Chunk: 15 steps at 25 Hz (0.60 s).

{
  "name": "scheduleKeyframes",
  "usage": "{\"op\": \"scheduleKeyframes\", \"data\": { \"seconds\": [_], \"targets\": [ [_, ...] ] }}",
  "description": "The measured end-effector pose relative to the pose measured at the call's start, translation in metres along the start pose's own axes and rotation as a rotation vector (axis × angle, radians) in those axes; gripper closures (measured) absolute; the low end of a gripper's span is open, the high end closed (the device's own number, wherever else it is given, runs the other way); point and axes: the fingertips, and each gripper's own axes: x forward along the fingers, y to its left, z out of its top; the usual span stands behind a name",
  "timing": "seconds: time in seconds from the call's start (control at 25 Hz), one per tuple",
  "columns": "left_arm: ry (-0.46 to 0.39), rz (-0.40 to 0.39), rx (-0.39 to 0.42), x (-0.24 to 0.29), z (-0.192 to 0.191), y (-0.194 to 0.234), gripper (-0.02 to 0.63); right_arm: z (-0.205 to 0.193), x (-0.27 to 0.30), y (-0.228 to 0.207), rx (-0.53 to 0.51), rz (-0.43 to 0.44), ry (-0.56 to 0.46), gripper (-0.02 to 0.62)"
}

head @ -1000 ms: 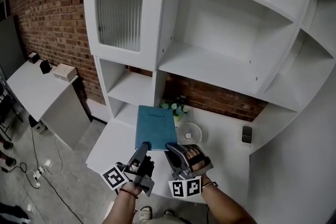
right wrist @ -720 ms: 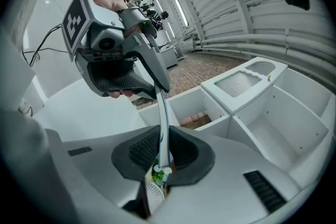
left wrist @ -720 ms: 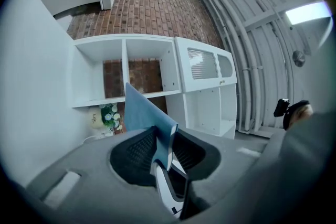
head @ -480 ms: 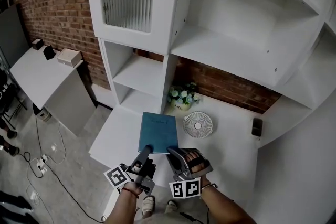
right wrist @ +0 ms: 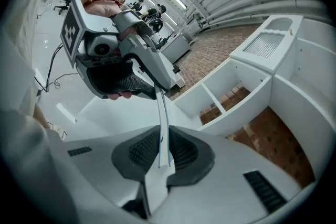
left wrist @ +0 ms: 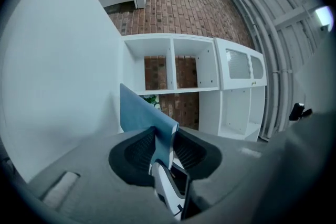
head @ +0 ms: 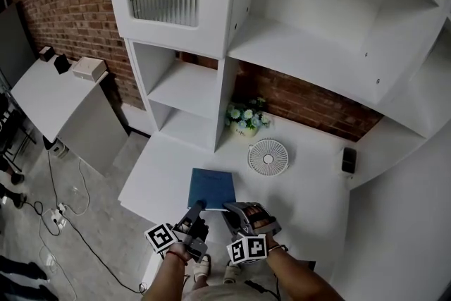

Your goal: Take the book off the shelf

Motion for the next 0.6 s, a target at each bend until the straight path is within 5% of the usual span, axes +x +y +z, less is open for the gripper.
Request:
{"op": "scheduleKeyframes", "data": {
  "seconds": [0.36,0.6],
  "targets": [
    [0.027,0.035,-0.015,-0.006,-0.004,0.019,0.501,-0.006,0.006,0.016,0.07,0.087,0.022,0.54],
    [0.082,-0.006,0.067,-0.007,-0.008,0.013,0.467,-0.007,0.008,0.015,0.105,0.105,0.022,0.541]
  ]
}}
